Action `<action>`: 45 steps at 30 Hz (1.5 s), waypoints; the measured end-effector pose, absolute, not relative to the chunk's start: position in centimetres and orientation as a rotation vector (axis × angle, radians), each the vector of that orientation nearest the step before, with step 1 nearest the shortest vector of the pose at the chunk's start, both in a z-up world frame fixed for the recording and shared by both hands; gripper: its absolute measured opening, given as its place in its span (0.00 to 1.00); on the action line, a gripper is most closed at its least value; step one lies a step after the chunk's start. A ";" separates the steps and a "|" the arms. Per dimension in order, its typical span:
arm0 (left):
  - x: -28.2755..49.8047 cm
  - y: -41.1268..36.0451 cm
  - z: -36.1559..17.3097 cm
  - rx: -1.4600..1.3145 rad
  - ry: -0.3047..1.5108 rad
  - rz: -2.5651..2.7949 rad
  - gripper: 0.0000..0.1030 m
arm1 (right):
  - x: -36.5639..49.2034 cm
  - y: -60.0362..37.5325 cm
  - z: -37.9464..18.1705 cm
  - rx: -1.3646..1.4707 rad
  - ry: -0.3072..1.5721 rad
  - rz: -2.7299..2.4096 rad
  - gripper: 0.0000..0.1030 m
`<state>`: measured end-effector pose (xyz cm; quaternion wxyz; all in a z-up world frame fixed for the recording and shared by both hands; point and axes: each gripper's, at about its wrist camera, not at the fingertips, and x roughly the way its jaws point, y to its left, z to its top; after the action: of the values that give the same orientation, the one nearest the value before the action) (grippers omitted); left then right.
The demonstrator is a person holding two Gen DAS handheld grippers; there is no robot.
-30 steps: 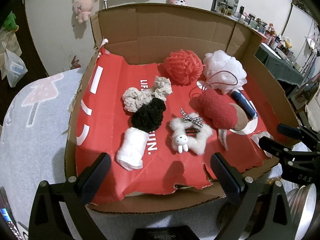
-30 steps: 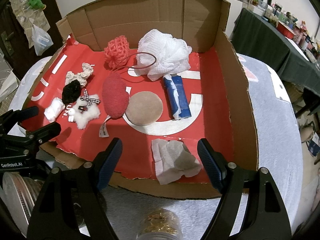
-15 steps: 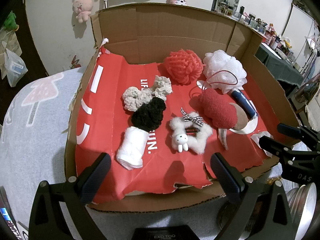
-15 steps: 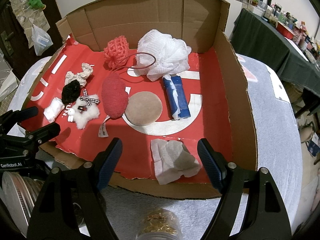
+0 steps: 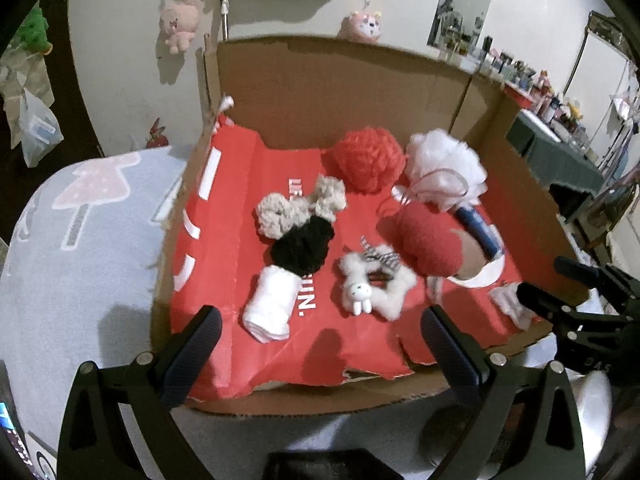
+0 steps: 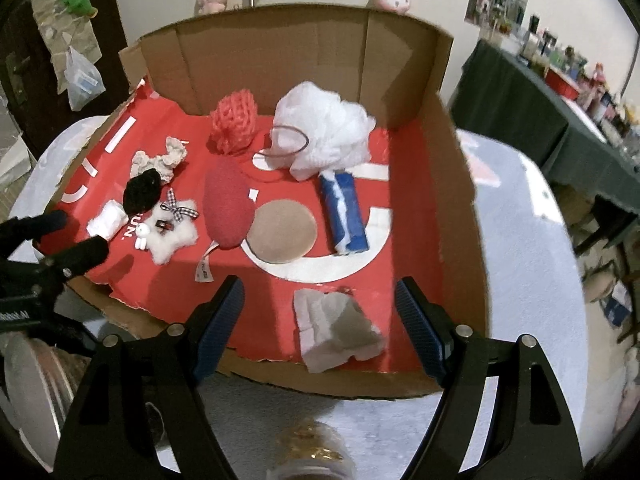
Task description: Organize soft objects
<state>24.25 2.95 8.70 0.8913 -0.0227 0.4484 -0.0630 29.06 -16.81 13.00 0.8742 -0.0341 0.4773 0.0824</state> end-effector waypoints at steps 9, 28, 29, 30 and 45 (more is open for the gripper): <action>18.1 3.3 13.4 -0.048 0.756 -0.124 1.00 | 23.7 -18.7 18.0 -0.017 0.860 0.179 0.75; 6.0 0.2 6.2 -0.012 0.662 -0.108 1.00 | 9.9 -18.0 11.1 -0.029 0.783 0.173 0.86; 6.0 0.1 5.6 -0.010 0.676 -0.109 1.00 | 9.9 -18.1 10.6 -0.020 0.792 0.169 0.86; 6.2 -0.1 4.9 -0.009 0.692 -0.108 1.00 | 10.0 -18.1 10.0 -0.014 0.800 0.165 0.86; 7.2 -1.4 0.6 0.026 0.822 -0.047 1.00 | 10.7 -18.1 5.9 -0.014 0.862 0.119 0.86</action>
<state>7.21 -1.41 0.57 0.9165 0.0125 0.3992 -0.0228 10.73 -18.07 5.85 0.9068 -0.0069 0.4176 0.0574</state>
